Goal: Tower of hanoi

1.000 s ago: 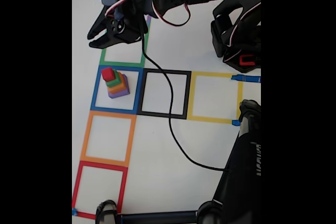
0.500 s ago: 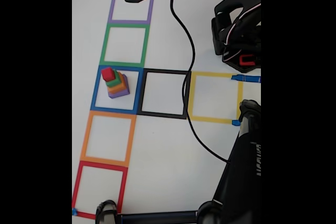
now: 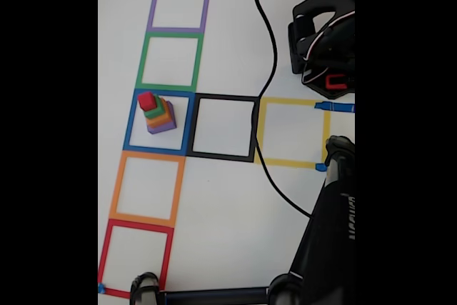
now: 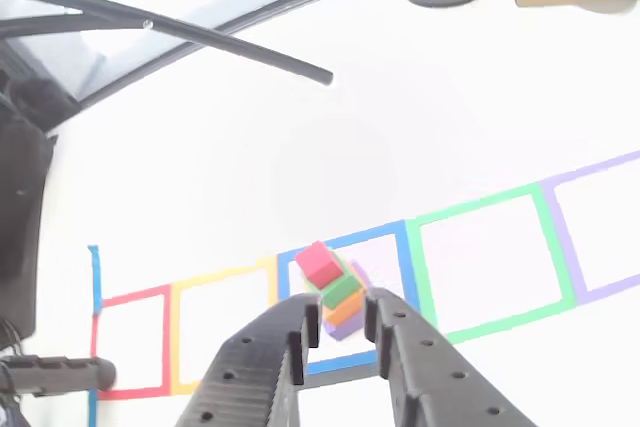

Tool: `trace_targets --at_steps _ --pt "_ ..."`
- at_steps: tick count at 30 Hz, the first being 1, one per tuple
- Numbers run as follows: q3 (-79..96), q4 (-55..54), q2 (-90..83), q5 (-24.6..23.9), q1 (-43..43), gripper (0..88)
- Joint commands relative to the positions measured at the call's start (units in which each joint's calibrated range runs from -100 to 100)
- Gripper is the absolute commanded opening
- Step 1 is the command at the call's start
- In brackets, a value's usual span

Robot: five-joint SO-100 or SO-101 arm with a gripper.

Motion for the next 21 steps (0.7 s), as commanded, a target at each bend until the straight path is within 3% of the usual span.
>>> trace_targets --at_steps 1,4,8,13,21 --pt "6.8 -2.8 -3.9 -24.1 2.1 0.8" --pt "13.8 -4.6 -7.1 -43.2 3.5 0.8" --pt "23.6 -7.6 -11.0 -58.2 4.4 2.0" --pt "40.6 -15.4 -17.2 -68.7 7.0 1.3" --pt "65.8 -27.5 -25.3 -73.1 13.7 0.7"
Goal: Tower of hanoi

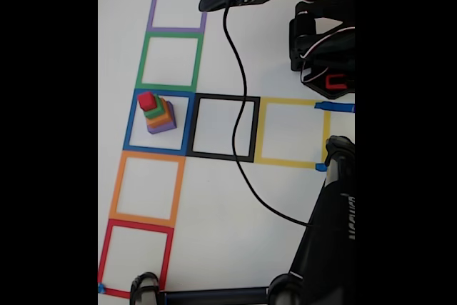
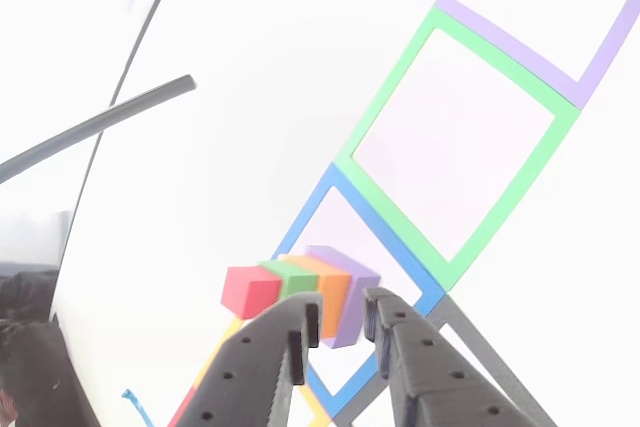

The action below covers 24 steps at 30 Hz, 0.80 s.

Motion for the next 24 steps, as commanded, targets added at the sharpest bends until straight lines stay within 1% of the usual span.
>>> trace_targets --at_steps 1,11,15,20,24 --pt "11.3 -5.7 -4.8 -1.2 3.5 0.7" --pt "27.8 -5.4 -13.2 -7.2 7.7 0.7" --pt "32.3 -4.3 -16.0 -11.3 9.0 0.7" --pt "36.9 -4.3 -18.7 -13.3 9.9 0.7" --pt "40.2 -4.3 -21.3 -16.4 10.6 0.7"
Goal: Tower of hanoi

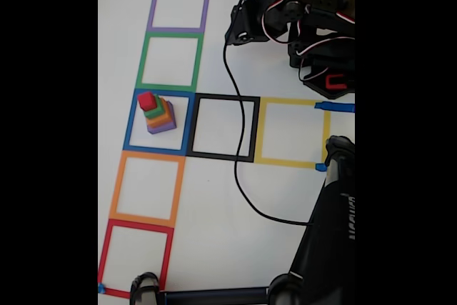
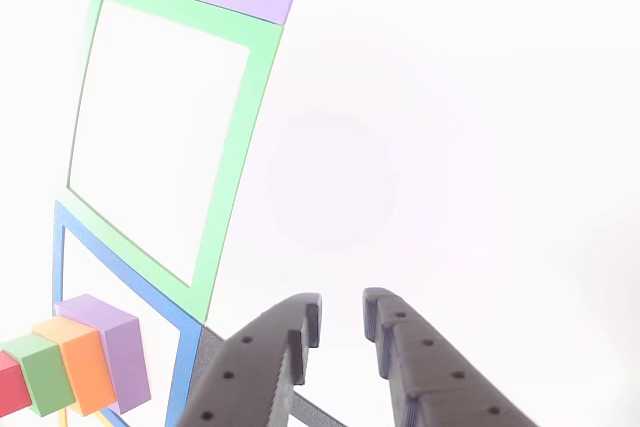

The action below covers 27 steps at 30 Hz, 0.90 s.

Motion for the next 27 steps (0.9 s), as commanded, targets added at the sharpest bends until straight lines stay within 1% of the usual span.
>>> trace_targets --at_steps 1,5,11,17,22,27 --pt "1.9 0.0 -3.0 -2.3 1.4 0.7" --pt "4.9 -0.4 -4.7 -3.2 3.4 0.7" --pt "8.9 -2.8 -4.9 -7.7 4.7 0.7" --pt "8.9 -3.3 -4.9 -14.1 4.5 0.7" --pt "11.3 -11.2 -4.9 -20.2 3.8 0.7" --pt "11.5 -11.6 -4.9 -24.8 3.2 0.7"
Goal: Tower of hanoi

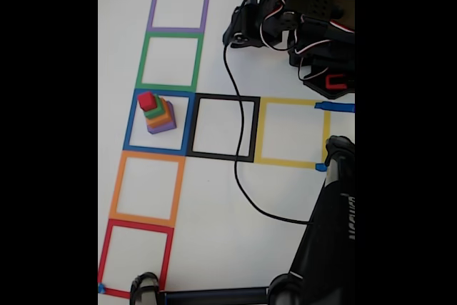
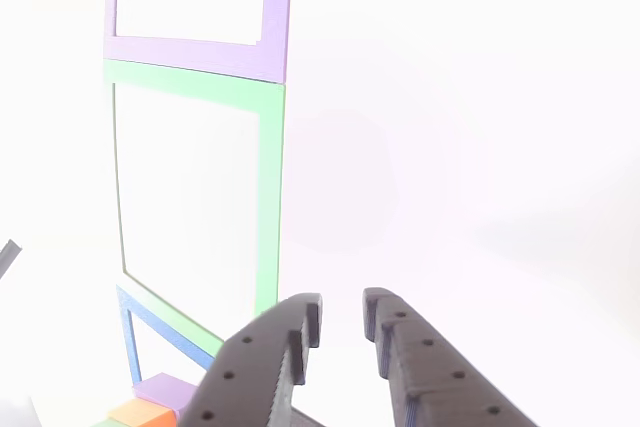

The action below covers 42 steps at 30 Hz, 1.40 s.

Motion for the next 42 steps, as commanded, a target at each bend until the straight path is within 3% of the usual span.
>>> trace_targets --at_steps 1,11,26,42 --pt "0.4 -1.1 -0.8 -4.2 -0.8 0.7" --pt "-1.7 5.6 -0.8 -16.0 -1.5 0.7" --pt "-1.7 5.5 -0.8 -17.4 -1.3 0.7" --pt "-1.0 3.3 -0.8 -13.5 -1.3 0.8"
